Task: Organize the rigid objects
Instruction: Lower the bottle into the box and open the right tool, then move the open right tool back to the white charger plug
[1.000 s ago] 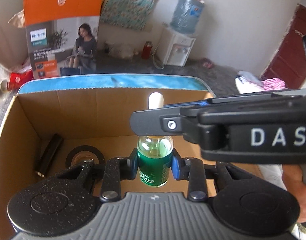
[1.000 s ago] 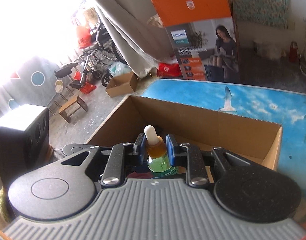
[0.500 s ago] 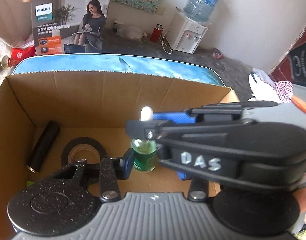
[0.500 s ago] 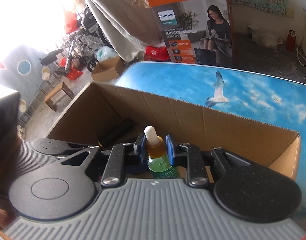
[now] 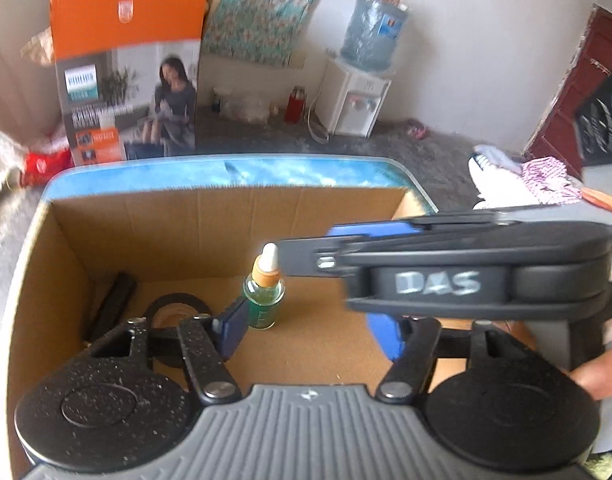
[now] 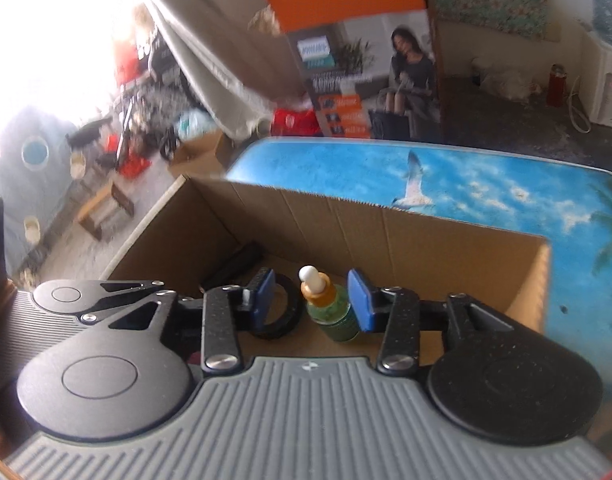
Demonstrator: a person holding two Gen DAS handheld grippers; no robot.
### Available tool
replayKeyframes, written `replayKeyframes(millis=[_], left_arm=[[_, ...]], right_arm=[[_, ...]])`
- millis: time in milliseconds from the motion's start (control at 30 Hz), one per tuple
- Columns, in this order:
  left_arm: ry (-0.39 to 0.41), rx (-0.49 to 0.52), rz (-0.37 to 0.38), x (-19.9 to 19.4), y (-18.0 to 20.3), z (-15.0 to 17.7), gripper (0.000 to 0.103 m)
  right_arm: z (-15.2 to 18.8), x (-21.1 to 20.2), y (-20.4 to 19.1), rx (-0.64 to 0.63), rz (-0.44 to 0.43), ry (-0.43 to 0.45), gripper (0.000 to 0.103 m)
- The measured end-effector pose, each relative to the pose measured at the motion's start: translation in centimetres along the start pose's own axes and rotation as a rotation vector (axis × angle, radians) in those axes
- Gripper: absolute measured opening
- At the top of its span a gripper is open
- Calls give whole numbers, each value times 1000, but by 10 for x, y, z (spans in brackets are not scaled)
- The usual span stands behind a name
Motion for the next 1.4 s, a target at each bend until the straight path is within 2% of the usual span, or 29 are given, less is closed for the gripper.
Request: replayKeyframes(millis=[167,267,333,533,667,900,1133,1233,1333,1400], left_arm=[[93,88,-28,-52,17,18,81],[107,130,-6,-79,27,38,88],[110,150,11,-94,34,54,88],[73,150,65,-124,42,102,90],[56,155,54,-137,35,133,90],[66,175,-27,-131,32,176,90],[83,228,-80,-105,41,192,89],[92,243,-82,-97,42,193,84],[83,225,-68,-86,40,192,74],[70,212,-63,-79,38,192,67]], right_arm=[[28,-68,-15,38,29,124,57],[53,-103,-25,59,24,181,65],[73,-124,-32,81,8,210,70],[133,-162,-47,161,-15,225,73],[166,-174,-60,171,-14,209,75],[205,-161,-72,212,-31,138,77],[225,-126,-73,265,-61,55,77],[221,-114,-71,279,-73,43,77],[218,-104,-68,299,-88,37,75],[216,-97,-67,310,-101,31,69]])
Point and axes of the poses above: each gripper's, at about its wrist camera, not at the fingertips, and x roughly the way its jaws point, y to its right, z to its underside, the point moved 8 cm from there along x, roughly the way its jaws point, and after that the axes turned 1 degree about -y, right-handed, at the moved point
